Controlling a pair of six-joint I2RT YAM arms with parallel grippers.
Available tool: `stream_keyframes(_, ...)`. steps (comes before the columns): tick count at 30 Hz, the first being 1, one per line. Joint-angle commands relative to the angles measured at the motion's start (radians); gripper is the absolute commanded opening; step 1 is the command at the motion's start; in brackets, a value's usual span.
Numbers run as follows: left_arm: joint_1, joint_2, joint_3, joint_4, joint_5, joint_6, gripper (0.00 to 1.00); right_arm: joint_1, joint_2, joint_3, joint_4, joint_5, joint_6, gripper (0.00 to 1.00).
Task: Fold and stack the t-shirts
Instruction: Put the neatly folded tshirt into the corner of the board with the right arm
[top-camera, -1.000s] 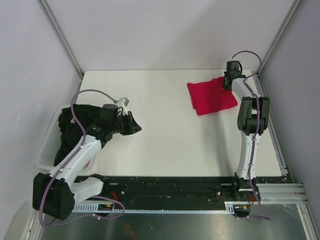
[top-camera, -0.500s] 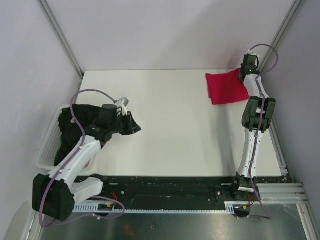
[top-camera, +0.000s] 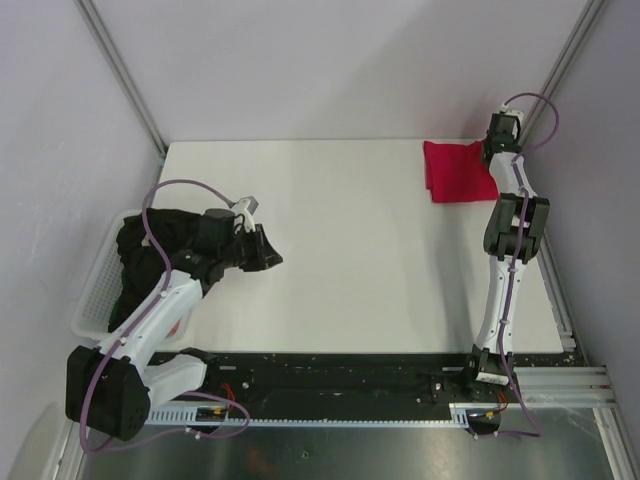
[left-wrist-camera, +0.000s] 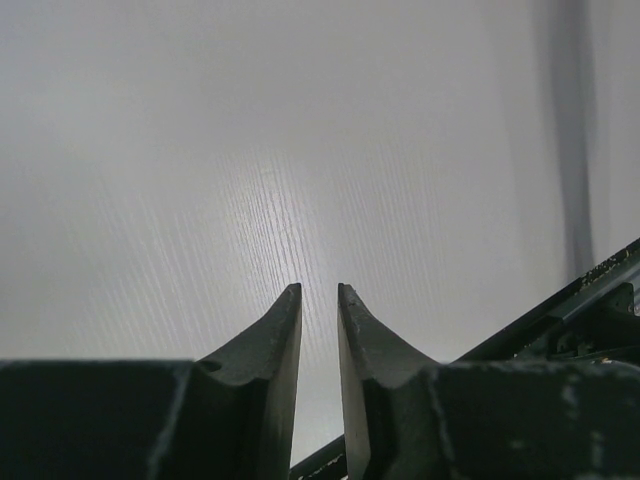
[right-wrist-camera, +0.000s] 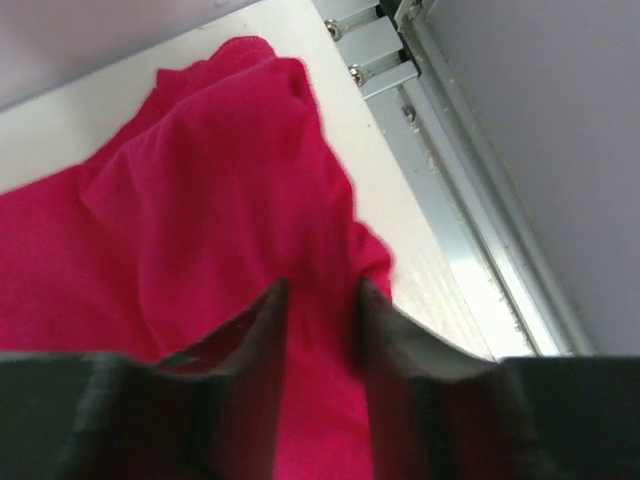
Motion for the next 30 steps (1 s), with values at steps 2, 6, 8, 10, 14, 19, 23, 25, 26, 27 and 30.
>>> stream_keyframes(2, 0.01, 0.003, -0.005, 0.005, 0.022, 0.021, 0.26, -0.006, -0.005, 0.095, 0.005, 0.07, 0.028, 0.62)
stream_keyframes(6, 0.014, -0.002, -0.004, 0.005, 0.03, 0.018, 0.29, 0.001, -0.052, 0.138, -0.061, 0.125, 0.097, 0.78)
stream_keyframes(8, 0.015, 0.0, -0.004, 0.005, 0.032, 0.018, 0.3, 0.021, -0.091, 0.138, -0.086, 0.152, 0.107, 0.8)
stream_keyframes(10, 0.016, 0.002, -0.002, 0.006, 0.033, 0.017, 0.31, 0.051, -0.137, 0.119, -0.11, 0.173, 0.112, 0.8)
stream_keyframes(14, 0.018, -0.004, -0.002, 0.005, 0.022, 0.016, 0.33, 0.102, -0.283, -0.02, -0.169, 0.16, 0.213, 0.81)
stream_keyframes(19, 0.018, -0.015, 0.001, 0.006, -0.002, 0.014, 0.37, 0.182, -0.591, -0.442, -0.113, 0.076, 0.368, 0.81)
stream_keyframes(23, 0.017, -0.028, -0.009, 0.007, -0.017, 0.017, 0.44, 0.289, -0.847, -0.795, -0.059, 0.014, 0.452, 0.81)
stream_keyframes(25, 0.013, -0.042, -0.017, 0.006, -0.03, 0.019, 0.5, 0.351, -0.956, -0.944, -0.057, -0.012, 0.465, 0.82)
stream_keyframes(26, 0.008, -0.049, -0.02, 0.007, -0.038, 0.021, 0.55, 0.383, -1.002, -0.999, -0.07, -0.01, 0.472, 0.82)
stream_keyframes(27, -0.001, -0.056, -0.024, 0.007, -0.049, 0.021, 0.61, 0.415, -1.049, -1.052, -0.081, -0.016, 0.475, 0.82)
stream_keyframes(30, -0.049, -0.083, -0.032, 0.005, -0.098, 0.018, 0.87, 0.499, -1.207, -1.184, -0.1, -0.059, 0.494, 0.82)
